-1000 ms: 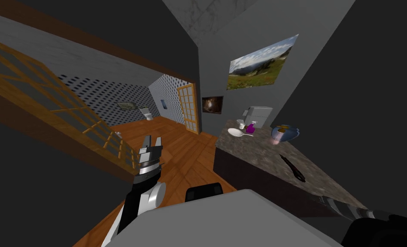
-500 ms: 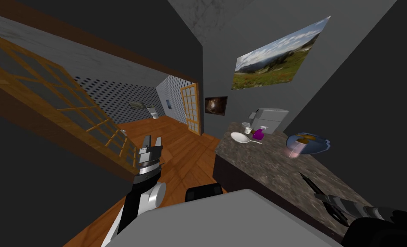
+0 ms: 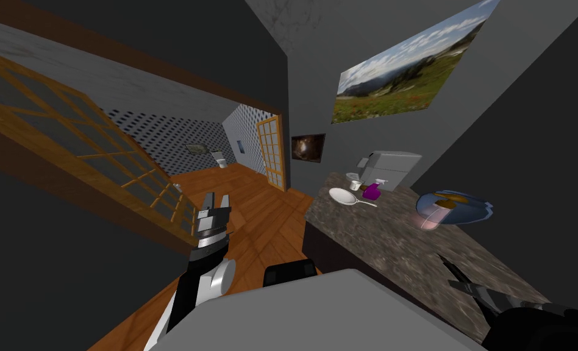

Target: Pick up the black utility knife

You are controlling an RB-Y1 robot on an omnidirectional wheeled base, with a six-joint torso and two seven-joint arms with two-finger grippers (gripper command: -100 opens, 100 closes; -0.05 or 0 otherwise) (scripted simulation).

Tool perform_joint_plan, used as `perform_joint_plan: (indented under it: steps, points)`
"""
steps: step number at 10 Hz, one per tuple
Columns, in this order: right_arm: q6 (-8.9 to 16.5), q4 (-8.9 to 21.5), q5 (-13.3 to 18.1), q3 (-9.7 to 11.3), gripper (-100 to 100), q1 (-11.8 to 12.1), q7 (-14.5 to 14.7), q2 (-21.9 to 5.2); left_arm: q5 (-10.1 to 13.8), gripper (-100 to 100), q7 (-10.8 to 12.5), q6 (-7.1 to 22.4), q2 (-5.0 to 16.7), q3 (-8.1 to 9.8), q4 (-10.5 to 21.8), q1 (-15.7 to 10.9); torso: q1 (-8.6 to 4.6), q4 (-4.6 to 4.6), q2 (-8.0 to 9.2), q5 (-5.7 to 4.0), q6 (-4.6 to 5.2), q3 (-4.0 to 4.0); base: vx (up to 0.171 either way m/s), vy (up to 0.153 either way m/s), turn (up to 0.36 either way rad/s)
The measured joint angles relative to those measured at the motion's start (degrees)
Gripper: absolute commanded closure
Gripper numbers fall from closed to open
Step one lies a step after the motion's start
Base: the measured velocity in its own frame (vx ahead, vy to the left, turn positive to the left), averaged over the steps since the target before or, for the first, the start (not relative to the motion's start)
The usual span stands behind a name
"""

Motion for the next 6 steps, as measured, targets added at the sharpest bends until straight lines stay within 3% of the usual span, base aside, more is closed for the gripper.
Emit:
perform_joint_plan:
  steps: [1,2,6]
  points:
    - [0.42,-0.08,0.1,-0.52,-100,0.28,0.66,1.0,0.0,0,0.0,0.0,0.0,0.0,0.0,0.0,0.02,0.01,0.02,0.01,0.0,0.01,0.0,0.0,0.0]
    - [0.52,-0.09,0.12,-0.58,100,0.31,0.82,1.11,0.0,0,0.0,0.0,0.0,0.0,0.0,0.0,0.04,0.0,0.0,0.02,-0.01,0.0,0.0,0.0,0.0]
    - [0.53,-0.06,0.09,-0.6,100,0.3,0.77,1.08,0.0,0,0.0,0.0,0.0,0.0,0.0,0.0,0.04,-0.01,-0.01,-0.03,-0.01,-0.01,0.0,0.0,0.0]
